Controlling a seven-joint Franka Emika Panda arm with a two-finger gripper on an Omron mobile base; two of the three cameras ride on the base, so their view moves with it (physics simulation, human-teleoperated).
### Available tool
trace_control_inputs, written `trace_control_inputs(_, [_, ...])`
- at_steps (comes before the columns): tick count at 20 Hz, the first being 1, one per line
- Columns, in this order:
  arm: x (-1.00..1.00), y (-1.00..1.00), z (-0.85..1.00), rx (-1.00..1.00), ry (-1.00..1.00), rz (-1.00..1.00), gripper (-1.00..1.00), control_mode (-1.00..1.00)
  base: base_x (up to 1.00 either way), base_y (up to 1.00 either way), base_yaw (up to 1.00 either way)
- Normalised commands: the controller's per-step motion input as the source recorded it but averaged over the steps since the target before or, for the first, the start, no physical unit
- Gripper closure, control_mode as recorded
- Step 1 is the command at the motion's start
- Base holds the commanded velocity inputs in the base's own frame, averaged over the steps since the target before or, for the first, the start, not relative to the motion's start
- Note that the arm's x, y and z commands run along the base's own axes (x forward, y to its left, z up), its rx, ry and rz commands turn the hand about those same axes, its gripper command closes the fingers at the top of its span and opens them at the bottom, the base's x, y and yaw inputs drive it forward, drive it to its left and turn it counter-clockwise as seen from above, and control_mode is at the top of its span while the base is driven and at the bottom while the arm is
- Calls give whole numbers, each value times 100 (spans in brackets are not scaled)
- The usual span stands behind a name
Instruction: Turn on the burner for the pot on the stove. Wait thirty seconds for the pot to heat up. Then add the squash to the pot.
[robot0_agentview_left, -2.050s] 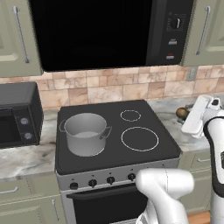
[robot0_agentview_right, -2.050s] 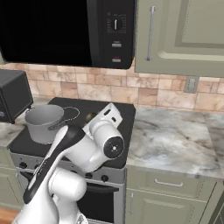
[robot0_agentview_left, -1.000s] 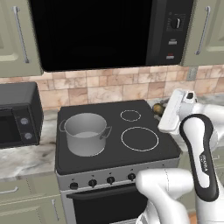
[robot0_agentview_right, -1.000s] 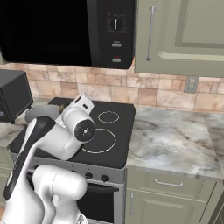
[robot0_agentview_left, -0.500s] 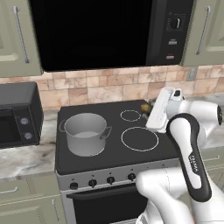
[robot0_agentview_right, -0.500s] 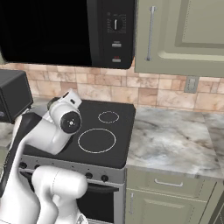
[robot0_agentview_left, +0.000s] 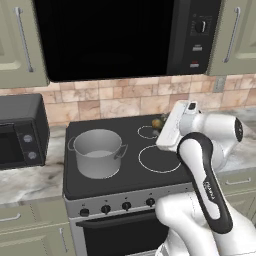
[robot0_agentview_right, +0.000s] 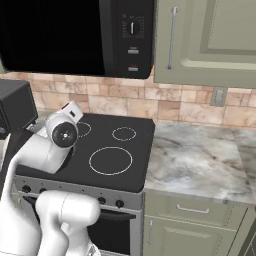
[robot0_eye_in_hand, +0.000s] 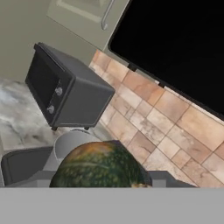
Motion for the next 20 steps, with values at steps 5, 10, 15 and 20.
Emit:
trace_control_inputs(5, [1,39,-3,0,4,-7,100,-100,0,0,0])
trace_control_inputs(10, [14,50,-2,0,8,-7,100,-100,0,0,0])
trace_control_inputs(15, [28,41,-12,0,13,-10,100,-100,0,0,0])
trace_control_inputs(20, [30,23,-3,0,21,-7,100,-100,0,0,0])
